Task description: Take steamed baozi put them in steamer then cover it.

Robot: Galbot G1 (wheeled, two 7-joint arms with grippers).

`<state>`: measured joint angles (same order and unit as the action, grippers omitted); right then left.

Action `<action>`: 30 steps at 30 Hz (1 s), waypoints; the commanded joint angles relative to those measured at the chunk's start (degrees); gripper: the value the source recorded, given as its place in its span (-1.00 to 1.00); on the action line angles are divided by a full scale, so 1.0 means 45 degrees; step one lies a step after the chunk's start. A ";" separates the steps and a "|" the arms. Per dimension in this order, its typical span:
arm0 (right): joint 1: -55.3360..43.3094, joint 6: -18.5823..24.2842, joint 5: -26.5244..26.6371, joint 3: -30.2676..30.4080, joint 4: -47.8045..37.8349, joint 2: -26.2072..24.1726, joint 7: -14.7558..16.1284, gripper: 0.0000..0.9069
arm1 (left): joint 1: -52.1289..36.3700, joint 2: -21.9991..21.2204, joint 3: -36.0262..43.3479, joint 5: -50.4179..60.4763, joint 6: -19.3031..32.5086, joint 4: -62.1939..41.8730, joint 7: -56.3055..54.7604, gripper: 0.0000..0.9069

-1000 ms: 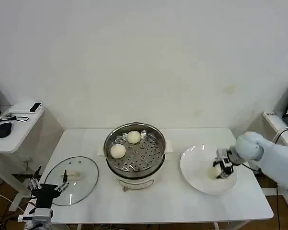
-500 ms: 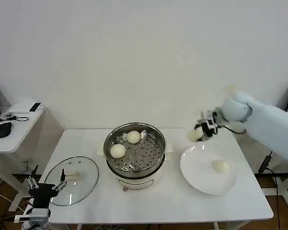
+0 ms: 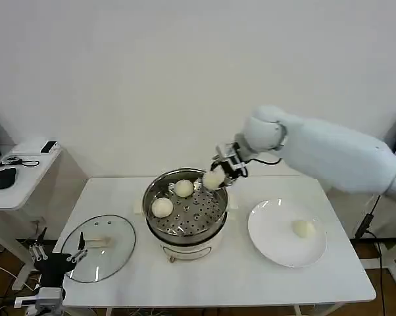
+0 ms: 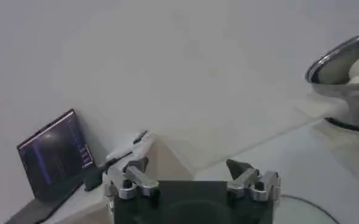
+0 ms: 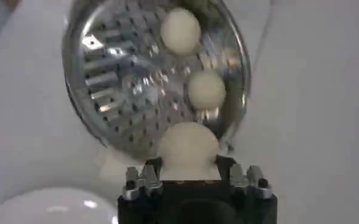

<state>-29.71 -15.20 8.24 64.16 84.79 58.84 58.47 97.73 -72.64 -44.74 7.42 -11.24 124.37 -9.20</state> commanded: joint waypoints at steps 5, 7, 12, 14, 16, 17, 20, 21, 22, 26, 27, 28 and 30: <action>0.0104 0.2114 -0.1163 0.1454 0.0384 0.2405 0.0133 0.38 | 0.0068 -0.0160 -0.0235 -0.0078 0.0017 0.0089 -0.0010 1.00; 0.0139 0.2560 -0.1307 0.1623 0.0408 0.2494 0.0250 0.38 | 0.0109 -0.0181 -0.0330 -0.0107 0.0025 0.0122 -0.0010 1.00; 0.0239 0.3320 -0.1840 0.1823 0.0305 0.2625 0.0451 0.38 | 0.0142 -0.0251 -0.0486 -0.0162 0.0024 0.0136 -0.0035 1.00; 0.0322 0.3462 -0.1951 0.1853 0.0247 0.2617 0.0503 0.38 | 0.0164 -0.0285 -0.0496 -0.0163 0.0030 0.0136 -0.0040 1.00; 0.0376 0.3650 -0.2050 0.1877 0.0229 0.2569 0.0592 0.38 | 0.0187 -0.0301 -0.0493 -0.0164 0.0038 0.0140 -0.0046 1.00; 0.0388 0.3743 -0.2080 0.1904 0.0251 0.2532 0.0621 0.38 | 0.0189 -0.0309 -0.0495 -0.0163 0.0036 0.0139 -0.0045 1.00; 0.0380 0.3972 -0.2225 0.1937 0.0297 0.2403 0.0668 0.38 | 0.0185 -0.0310 -0.0487 -0.0167 0.0036 0.0141 -0.0046 1.00; 0.0366 0.4029 -0.2207 0.1937 0.0319 0.2339 0.0710 0.38 | 0.0171 -0.0308 -0.0482 -0.0168 0.0036 0.0136 -0.0047 1.00; 0.0343 0.4065 -0.2185 0.1939 0.0344 0.2305 0.0730 0.38 | 0.0161 -0.0311 -0.0478 -0.0167 0.0035 0.0128 -0.0049 1.00; 0.0261 0.4050 -0.2167 0.1932 0.0488 0.2170 0.0737 0.38 | 0.0129 -0.0326 -0.0397 -0.0155 0.0033 0.0127 -0.0048 1.00; 0.0258 0.4012 -0.2194 0.1905 0.0525 0.2101 0.0720 0.47 | 0.0122 -0.0329 -0.0387 -0.0150 0.0032 0.0127 -0.0055 1.00; 0.0251 0.4018 -0.2214 0.1892 0.0533 0.2067 0.0689 0.60 | 0.0113 -0.0335 -0.0373 -0.0151 0.0034 0.0125 -0.0070 1.00; 0.0236 0.4030 -0.2282 0.1885 0.0540 0.1958 0.0634 0.98 | 0.0096 -0.0342 -0.0380 -0.0154 0.0029 0.0099 -0.0080 1.00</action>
<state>-28.66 0.93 -0.80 72.07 87.02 67.85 61.27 98.17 -74.17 -46.45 6.69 -11.08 124.92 -9.53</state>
